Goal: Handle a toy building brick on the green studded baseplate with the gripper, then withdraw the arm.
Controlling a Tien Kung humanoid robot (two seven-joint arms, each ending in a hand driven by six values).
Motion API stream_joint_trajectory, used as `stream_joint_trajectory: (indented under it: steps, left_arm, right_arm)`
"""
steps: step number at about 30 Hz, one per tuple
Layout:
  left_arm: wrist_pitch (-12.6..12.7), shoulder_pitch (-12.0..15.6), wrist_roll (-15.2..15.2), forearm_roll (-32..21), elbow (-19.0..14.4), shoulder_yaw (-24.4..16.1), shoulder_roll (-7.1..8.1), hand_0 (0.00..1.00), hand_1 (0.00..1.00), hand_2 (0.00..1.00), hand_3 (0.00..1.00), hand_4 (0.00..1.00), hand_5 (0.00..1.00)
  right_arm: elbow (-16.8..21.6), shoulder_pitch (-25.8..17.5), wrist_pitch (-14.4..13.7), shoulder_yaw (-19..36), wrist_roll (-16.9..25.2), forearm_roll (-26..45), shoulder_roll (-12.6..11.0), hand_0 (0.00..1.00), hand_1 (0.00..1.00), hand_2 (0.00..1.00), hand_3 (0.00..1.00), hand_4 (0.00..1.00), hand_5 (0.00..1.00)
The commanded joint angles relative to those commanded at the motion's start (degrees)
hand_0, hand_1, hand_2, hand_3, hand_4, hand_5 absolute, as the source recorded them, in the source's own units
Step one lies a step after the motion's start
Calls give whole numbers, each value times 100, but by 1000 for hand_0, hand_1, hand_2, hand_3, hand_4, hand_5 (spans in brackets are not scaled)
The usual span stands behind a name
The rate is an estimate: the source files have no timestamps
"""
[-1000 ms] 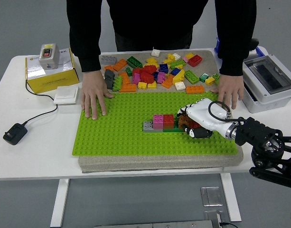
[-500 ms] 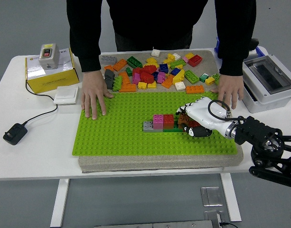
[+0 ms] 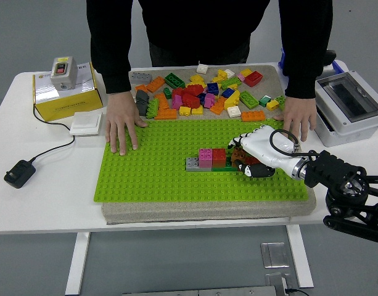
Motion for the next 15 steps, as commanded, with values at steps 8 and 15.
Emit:
stream_joint_trajectory:
  steps: [8, 15]
  left_arm:
    - [16, -5, -14, -34, 0, 40, -1, 675, 642, 571, 620, 119, 700]
    - [27, -3, -15, -35, 0, 46, -1, 671, 641, 567, 617, 116, 701]
  right_arm:
    - [-19, 6, 13, 5, -18, -2, 2, 123, 174, 684, 762, 532, 365]
    - [-26, 4, 18, 5, -22, 0, 1, 124, 176, 721, 810, 534, 362]
